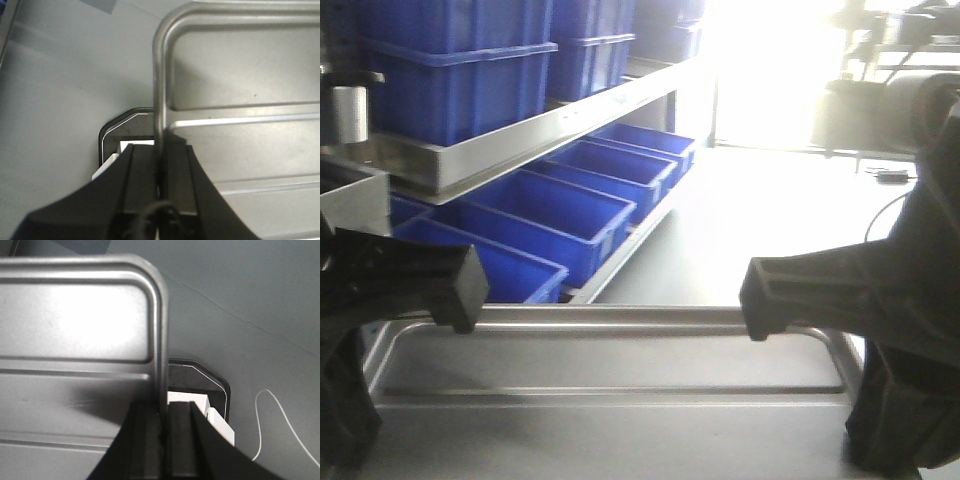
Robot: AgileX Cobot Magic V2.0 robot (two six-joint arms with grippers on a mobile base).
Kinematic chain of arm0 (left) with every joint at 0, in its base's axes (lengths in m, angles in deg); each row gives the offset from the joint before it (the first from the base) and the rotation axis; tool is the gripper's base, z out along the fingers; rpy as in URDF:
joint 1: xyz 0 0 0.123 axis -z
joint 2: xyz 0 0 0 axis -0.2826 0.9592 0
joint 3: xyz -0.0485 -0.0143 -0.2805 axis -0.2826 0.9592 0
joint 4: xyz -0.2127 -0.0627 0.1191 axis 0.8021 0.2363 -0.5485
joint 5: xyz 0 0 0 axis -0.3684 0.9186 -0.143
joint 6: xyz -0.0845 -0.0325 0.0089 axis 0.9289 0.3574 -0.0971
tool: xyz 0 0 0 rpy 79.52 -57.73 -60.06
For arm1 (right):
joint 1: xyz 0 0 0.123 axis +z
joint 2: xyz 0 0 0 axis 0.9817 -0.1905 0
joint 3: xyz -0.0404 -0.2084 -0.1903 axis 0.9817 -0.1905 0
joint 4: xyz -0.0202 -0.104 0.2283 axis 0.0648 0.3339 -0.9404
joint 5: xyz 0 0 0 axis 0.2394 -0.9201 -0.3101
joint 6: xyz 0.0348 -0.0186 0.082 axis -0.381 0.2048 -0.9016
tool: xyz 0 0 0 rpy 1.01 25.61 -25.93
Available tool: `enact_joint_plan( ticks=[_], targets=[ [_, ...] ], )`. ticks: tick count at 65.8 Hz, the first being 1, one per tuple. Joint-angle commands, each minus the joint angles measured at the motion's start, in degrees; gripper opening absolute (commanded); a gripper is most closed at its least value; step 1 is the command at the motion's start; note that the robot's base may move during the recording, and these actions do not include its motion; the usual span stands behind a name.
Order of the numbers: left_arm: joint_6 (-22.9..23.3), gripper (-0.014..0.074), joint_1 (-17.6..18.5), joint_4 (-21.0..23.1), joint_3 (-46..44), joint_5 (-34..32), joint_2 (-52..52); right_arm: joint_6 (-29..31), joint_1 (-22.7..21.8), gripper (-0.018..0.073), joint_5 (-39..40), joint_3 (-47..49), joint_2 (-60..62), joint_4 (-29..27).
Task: Grab silver tray and stack on right shelf
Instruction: 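Hold the tray in both grippers while the base turns away from the rack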
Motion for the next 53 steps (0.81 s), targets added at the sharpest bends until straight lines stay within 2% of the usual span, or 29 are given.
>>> enact_joint_plan(
  ticks=[1, 53],
  targets=[
    [-1.6, -0.01, 0.4, -1.3, -0.8, 2.4, -1.6, 0.5, -0.2, 0.0059, -0.8, 1.2, 1.6, 3.1],
    [-1.6, -0.01, 0.4, -1.3, -0.8, 2.4, -1.6, 0.5, -0.2, 0.0059, -0.8, 1.2, 1.6, 3.1]
  ],
)
